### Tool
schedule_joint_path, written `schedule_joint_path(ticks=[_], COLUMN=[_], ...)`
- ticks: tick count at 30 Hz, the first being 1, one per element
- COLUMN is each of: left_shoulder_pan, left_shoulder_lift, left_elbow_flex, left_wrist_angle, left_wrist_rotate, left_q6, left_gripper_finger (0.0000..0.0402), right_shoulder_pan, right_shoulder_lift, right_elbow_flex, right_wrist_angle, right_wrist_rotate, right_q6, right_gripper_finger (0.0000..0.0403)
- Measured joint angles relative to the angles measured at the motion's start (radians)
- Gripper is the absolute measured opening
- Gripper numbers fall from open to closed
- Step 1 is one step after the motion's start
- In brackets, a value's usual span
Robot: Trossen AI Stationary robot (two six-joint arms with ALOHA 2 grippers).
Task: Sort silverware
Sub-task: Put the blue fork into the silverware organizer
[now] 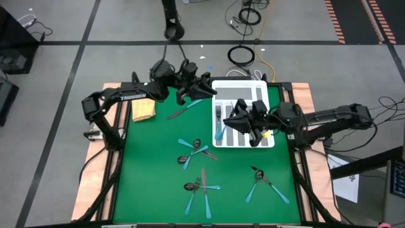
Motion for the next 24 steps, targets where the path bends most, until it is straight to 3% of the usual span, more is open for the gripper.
schedule_joint_path(ticks=[5,18,24], left_shoulder_pan=[-0.01,-0.047,-0.046], left_shoulder_lift=[0.017,0.017,0.018], left_elbow_flex=[0.0,0.0,0.0], left_wrist_angle=[0.142,0.136,0.12], left_wrist_rotate=[0.009,0.071,0.149], left_q6=[-0.064,-0.071,-0.045], left_gripper_finger=[0.0109,0.0109,0.0109], right_shoulder_pan=[-0.083,-0.201,-0.206], right_shoulder_lift=[0.08,0.253,0.299], right_elbow_flex=[0.001,0.004,0.072], right_wrist_angle=[0.112,0.347,0.349], right_wrist_rotate=[-0.133,-0.332,-0.499], right_q6=[0.065,0.222,0.247], right_gripper_finger=[0.0,0.0,0.0])
